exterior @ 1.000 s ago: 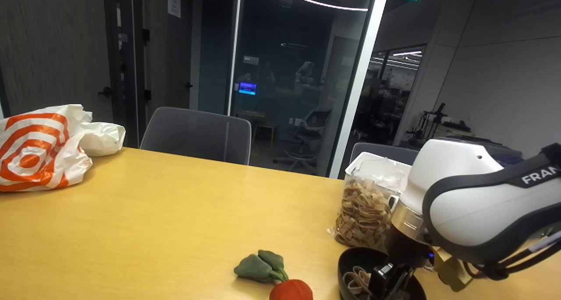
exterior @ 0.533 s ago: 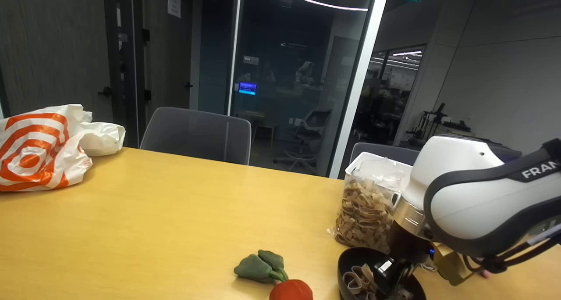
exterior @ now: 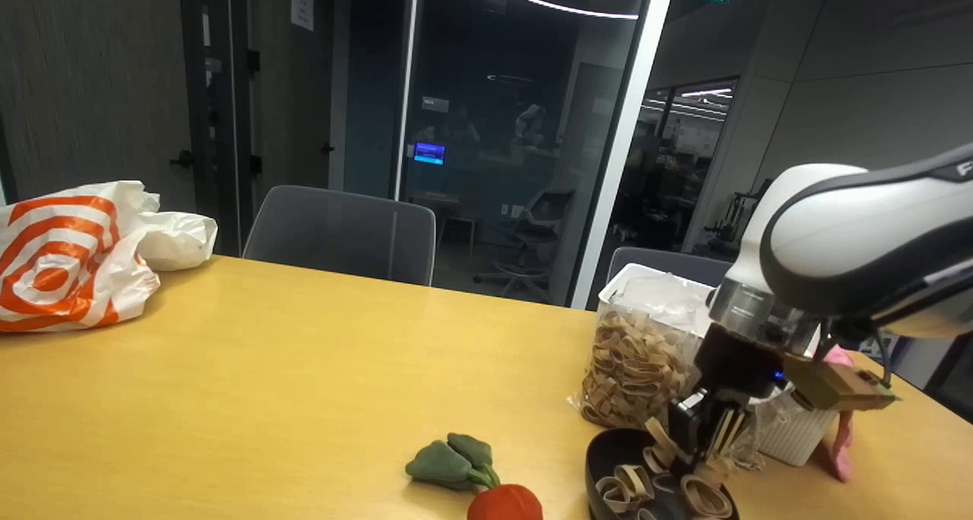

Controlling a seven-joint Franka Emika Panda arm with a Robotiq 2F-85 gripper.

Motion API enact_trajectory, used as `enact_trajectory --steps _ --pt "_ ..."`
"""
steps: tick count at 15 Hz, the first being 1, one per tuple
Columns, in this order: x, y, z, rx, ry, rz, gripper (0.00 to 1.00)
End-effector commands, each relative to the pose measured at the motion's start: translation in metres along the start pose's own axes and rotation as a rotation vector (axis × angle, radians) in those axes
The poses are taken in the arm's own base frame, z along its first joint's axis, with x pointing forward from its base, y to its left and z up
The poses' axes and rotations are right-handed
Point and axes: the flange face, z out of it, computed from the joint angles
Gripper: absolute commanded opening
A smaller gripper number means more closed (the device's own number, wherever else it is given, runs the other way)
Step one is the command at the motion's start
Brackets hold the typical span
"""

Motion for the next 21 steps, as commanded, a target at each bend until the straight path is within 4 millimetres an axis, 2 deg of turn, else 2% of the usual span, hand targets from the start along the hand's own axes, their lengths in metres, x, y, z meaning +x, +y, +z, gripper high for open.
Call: enact_trajectory --steps 1,4,8,17,19,21 --pt "-0.007 0.002 -0.066 0.001 0.058 0.007 0.02" --pt "-0.005 0.006 -0.109 -0.014 0.142 0.02 0.02" --pt "0.002 0.0 -0.152 -0.044 0.229 0.009 0.02" --pt "0.041 -0.026 -0.211 -0.2 0.311 -0.039 0.02" --pt "0.053 -0.032 -0.215 -0.235 0.308 -0.049 0.02" --pt "0.065 -0.034 -0.21 -0.259 0.296 -0.062 0.02"
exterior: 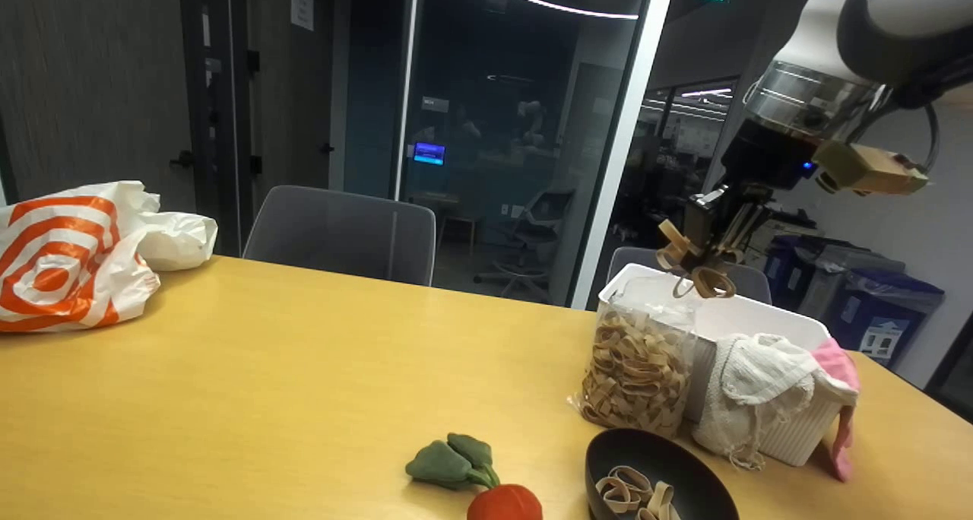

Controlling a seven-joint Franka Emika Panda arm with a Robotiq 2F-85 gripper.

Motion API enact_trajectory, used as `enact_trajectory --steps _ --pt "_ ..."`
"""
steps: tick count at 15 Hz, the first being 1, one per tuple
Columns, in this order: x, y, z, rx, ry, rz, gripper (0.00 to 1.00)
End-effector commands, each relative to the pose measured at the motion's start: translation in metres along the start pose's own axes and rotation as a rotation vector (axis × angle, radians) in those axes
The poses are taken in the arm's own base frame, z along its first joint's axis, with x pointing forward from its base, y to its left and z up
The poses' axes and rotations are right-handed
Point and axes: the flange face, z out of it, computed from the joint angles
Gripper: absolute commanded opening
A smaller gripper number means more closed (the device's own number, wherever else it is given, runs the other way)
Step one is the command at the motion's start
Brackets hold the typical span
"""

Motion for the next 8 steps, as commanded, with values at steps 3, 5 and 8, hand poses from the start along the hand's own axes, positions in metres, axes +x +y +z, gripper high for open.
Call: enact_trajectory --steps 3,5,8 --pt "0.034 -0.005 0.022 -0.042 -0.03 -0.045 0.02" --pt "0.037 0.001 0.035 -0.068 -0.036 -0.058 0.02" --pt "0.037 0.013 0.045 -0.134 -0.052 -0.082 0.02"
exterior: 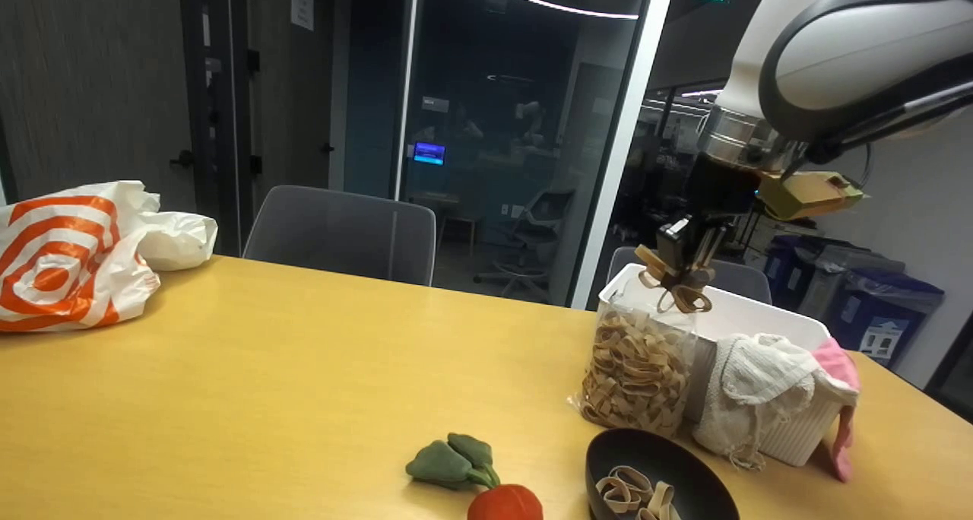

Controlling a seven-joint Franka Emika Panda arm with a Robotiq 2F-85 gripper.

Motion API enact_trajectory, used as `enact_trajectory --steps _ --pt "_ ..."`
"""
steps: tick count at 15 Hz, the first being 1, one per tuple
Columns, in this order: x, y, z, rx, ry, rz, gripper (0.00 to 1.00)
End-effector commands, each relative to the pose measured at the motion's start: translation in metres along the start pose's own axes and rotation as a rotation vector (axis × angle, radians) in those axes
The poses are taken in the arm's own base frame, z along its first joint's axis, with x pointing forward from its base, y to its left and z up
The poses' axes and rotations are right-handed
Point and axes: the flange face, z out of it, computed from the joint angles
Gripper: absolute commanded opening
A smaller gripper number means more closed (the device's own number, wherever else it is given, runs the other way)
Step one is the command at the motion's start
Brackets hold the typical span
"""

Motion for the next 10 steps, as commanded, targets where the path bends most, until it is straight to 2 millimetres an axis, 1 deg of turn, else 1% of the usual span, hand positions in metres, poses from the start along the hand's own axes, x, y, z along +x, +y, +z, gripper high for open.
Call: enact_trajectory --steps 1,4,5,10 --pt "0.009 0.016 0.0 -0.076 0.01 -0.013 0.02" --pt "0.009 0.024 0.008 -0.112 0.005 -0.03 0.02" --pt "0.011 0.023 0.015 -0.108 -0.003 -0.034 0.02" --pt "0.015 0.016 0.034 -0.087 -0.017 -0.049 0.02"
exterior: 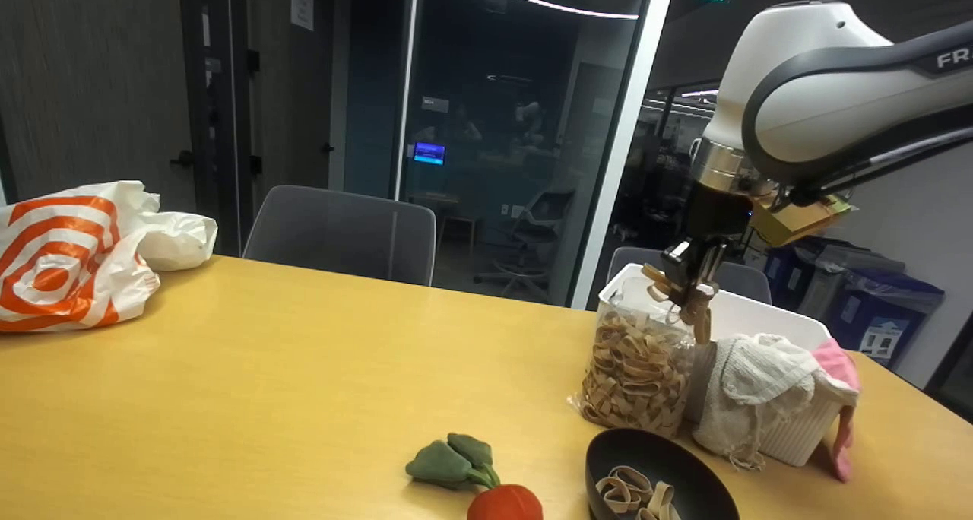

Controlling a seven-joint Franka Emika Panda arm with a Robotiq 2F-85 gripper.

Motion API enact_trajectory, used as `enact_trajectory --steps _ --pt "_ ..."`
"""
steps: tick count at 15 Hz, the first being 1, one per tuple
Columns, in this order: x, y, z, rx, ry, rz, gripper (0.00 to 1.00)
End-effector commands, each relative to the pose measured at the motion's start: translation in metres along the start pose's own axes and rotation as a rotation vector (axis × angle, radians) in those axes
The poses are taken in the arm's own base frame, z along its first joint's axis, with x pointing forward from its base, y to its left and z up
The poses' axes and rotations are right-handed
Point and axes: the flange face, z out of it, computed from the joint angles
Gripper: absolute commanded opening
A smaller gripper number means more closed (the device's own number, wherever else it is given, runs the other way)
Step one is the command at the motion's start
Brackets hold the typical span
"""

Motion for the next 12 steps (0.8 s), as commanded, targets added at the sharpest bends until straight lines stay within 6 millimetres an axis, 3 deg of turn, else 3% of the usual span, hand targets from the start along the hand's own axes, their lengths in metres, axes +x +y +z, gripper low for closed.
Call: enact_trajectory --steps 1,8,9,10,12 --pt "0.012 -0.003 0.006 0.002 0.019 -0.011 0.02" --pt "0.015 -0.002 0.023 -0.026 0.042 -0.035 0.02" --pt "0.015 -0.002 0.024 -0.033 0.045 -0.038 0.07" --pt "0.015 -0.002 0.025 -0.039 0.046 -0.039 0.35" --pt "0.015 -0.001 0.026 -0.045 0.048 -0.041 0.42"
